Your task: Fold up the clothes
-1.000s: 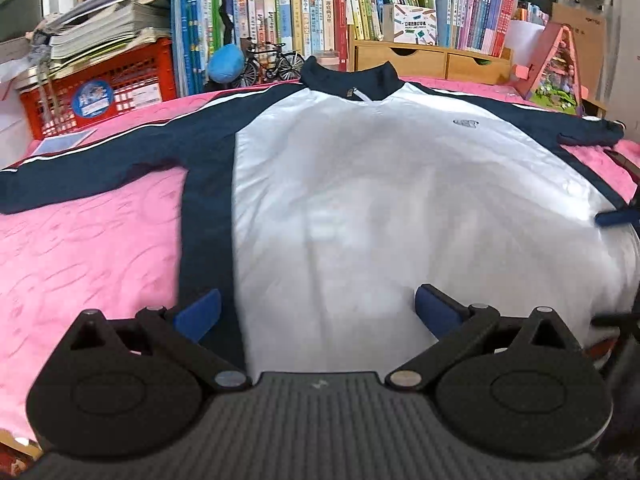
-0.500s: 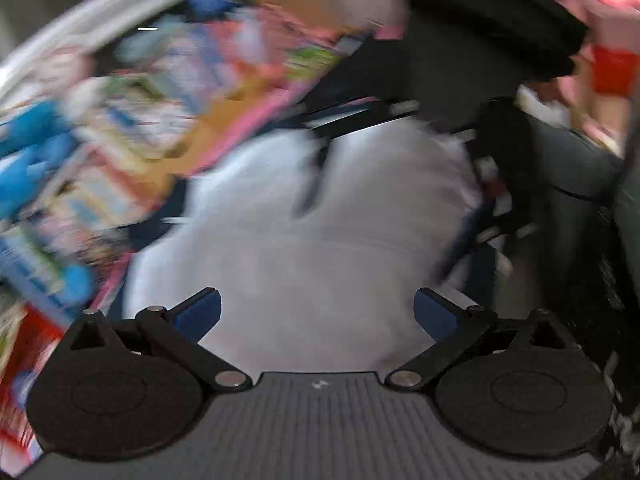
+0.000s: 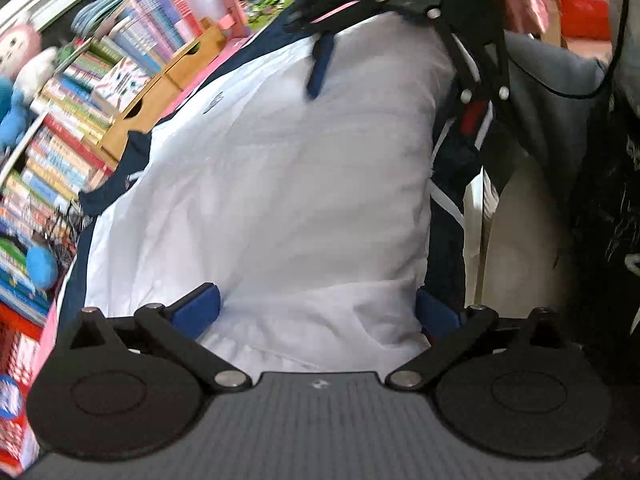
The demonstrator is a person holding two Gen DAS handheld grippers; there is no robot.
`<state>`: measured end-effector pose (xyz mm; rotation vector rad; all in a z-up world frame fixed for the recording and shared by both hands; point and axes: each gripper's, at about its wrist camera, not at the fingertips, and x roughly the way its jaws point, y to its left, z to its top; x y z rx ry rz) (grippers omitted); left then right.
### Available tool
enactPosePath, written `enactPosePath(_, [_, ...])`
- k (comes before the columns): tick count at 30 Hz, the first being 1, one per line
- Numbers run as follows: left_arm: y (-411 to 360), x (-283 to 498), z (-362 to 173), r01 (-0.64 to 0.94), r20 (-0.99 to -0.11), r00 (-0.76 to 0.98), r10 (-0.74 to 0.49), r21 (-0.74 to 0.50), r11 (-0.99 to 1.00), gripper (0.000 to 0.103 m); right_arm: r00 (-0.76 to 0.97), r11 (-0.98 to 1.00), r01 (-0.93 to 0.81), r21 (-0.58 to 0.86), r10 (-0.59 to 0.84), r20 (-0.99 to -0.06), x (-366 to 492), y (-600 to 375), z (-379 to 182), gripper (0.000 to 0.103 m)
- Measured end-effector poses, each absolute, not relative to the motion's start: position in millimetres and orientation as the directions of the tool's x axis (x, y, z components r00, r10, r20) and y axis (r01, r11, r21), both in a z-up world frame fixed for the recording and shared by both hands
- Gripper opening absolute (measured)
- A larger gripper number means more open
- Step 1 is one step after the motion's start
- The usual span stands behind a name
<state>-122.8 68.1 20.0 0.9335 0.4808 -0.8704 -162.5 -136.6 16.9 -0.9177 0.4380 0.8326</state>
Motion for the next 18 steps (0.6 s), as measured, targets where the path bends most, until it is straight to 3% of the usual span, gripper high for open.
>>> enactPosePath(7, [93.5, -136.8, 25.9, 0.795, -0.695, 0.604, -0.390, 0.490, 0.357, 0.103, 0.679, 0.454, -0.717, -0.530, 0.278, -0.680, -185.7, -205.7, 0.3, 0.103])
enactPosePath(11, [111.5, -146.2, 31.6, 0.768, -0.710, 0.618, -0.337, 0.452, 0.454, 0.103, 0.681, 0.551, -0.673, -0.493, 0.203, -0.703, -191.3, -235.9, 3.0, 0.101])
enactPosePath(15, [134.6, -146.9, 60.1, 0.697, -0.723, 0.588, -0.362, 0.227, 0.680, 0.103, 0.712, 0.651, -0.608, -0.455, 0.194, -0.675, -210.3, -242.6, 23.6, 0.099])
enactPosePath(18, [145.1, -136.9, 79.3, 0.504, -0.738, 0.586, -0.335, 0.008, 0.864, 0.103, 0.761, 0.760, -0.520, -0.391, 0.203, -0.616, -220.5, -242.6, 47.5, 0.103])
